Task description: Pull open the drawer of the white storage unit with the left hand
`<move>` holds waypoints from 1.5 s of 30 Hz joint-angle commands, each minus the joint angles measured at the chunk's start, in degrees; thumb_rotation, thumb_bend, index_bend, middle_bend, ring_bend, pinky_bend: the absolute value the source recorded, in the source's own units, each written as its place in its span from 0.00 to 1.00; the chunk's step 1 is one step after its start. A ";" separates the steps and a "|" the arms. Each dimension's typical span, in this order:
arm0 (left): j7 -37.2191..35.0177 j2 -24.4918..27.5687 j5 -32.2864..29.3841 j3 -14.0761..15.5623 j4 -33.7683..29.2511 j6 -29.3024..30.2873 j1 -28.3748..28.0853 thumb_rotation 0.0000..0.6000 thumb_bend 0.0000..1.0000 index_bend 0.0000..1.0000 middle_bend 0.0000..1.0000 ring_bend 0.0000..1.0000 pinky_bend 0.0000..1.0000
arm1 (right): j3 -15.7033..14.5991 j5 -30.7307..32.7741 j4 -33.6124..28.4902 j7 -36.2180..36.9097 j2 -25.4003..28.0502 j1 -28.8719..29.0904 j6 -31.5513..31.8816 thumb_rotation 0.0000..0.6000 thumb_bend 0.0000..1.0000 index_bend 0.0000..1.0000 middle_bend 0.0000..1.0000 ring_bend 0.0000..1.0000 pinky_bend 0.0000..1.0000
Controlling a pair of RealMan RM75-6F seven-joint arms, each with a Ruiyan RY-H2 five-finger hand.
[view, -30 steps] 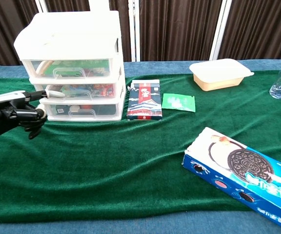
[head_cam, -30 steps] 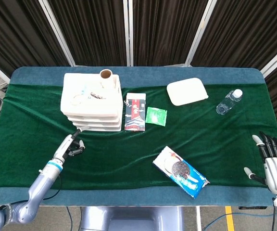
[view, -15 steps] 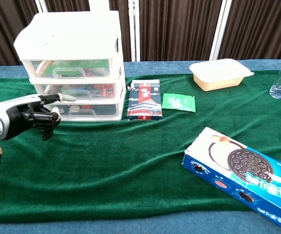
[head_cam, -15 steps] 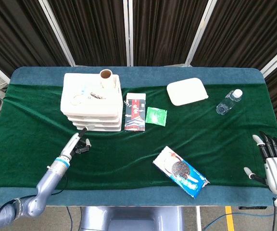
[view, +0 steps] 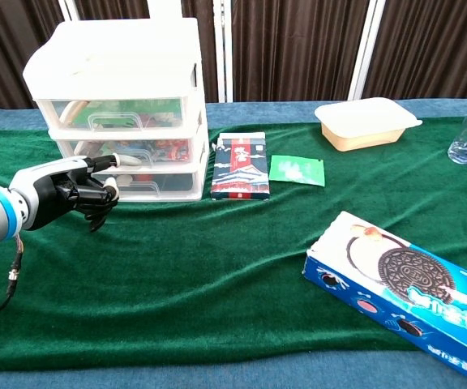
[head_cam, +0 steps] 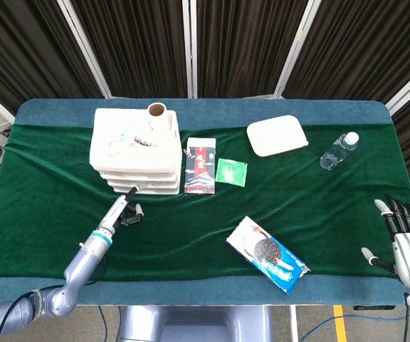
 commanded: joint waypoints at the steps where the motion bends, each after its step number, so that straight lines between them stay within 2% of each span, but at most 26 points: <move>1: 0.23 -0.34 -0.43 -0.17 0.39 -0.25 -0.22 1.00 0.92 0.08 0.95 0.82 0.72 | -0.02 -0.04 -0.04 0.09 0.03 0.00 0.00 1.00 0.08 0.08 0.00 0.00 0.05; 14: 3.08 -0.86 -2.07 -0.68 0.54 -1.39 -1.74 1.00 0.92 0.09 0.95 0.82 0.72 | -0.11 0.01 -0.16 0.74 0.27 0.14 -0.43 1.00 0.08 0.08 0.00 0.00 0.05; 25: 3.47 -0.87 -1.05 -0.16 -0.34 -1.12 -1.51 1.00 0.92 0.17 0.95 0.82 0.72 | -0.12 0.02 -0.29 0.88 0.39 0.08 -0.32 1.00 0.08 0.08 0.00 0.00 0.05; 45: -0.30 0.51 5.88 2.42 -2.86 1.83 1.82 1.00 0.91 0.16 0.95 0.82 0.72 | -0.13 -0.03 -0.63 0.60 0.52 -0.06 -0.05 1.00 0.08 0.08 0.00 0.00 0.05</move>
